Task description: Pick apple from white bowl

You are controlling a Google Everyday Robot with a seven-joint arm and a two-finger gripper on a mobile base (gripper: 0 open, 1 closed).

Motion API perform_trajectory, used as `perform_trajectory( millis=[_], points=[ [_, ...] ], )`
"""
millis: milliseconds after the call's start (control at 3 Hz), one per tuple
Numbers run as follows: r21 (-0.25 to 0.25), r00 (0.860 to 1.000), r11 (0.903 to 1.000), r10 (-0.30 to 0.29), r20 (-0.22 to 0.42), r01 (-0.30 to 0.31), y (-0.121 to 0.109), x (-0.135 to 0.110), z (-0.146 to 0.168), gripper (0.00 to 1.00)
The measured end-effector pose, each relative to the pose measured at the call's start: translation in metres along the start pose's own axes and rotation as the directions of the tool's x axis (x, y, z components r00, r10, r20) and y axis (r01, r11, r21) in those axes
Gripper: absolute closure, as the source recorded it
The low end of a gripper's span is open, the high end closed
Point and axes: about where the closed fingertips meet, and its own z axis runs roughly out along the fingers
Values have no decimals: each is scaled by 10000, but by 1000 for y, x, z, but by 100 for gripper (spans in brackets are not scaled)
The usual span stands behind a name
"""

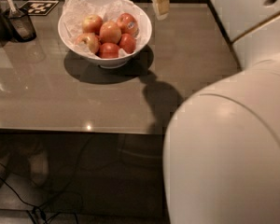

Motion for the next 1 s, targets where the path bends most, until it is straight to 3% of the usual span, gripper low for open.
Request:
perform_trajectory(
  millis=[333, 667, 1000],
  points=[
    [450, 9969, 9967, -699, 370, 683, -41, -14, 38, 0],
    [504, 9960, 9959, -770, 452, 747, -45, -20, 45, 0],
    [397, 9910, 9966, -765, 1097, 725, -49, -44, 67, 0]
  ],
)
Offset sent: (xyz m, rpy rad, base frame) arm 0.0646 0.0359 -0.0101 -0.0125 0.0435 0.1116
